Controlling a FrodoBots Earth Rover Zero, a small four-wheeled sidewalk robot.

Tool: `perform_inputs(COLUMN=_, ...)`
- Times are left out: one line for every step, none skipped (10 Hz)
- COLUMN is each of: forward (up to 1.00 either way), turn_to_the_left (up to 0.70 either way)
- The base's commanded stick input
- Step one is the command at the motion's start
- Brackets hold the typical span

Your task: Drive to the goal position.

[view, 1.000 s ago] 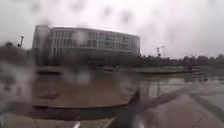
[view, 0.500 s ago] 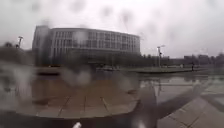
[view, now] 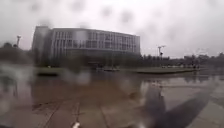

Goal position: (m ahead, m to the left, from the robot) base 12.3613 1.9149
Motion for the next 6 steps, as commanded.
perform_inputs(forward=0.70, turn_to_the_left=0.12)
perform_inputs(forward=0.70, turn_to_the_left=0.08)
perform_inputs(forward=0.70, turn_to_the_left=0.04)
perform_inputs(forward=0.70, turn_to_the_left=0.01)
perform_inputs(forward=0.70, turn_to_the_left=0.01)
perform_inputs(forward=0.70, turn_to_the_left=0.01)
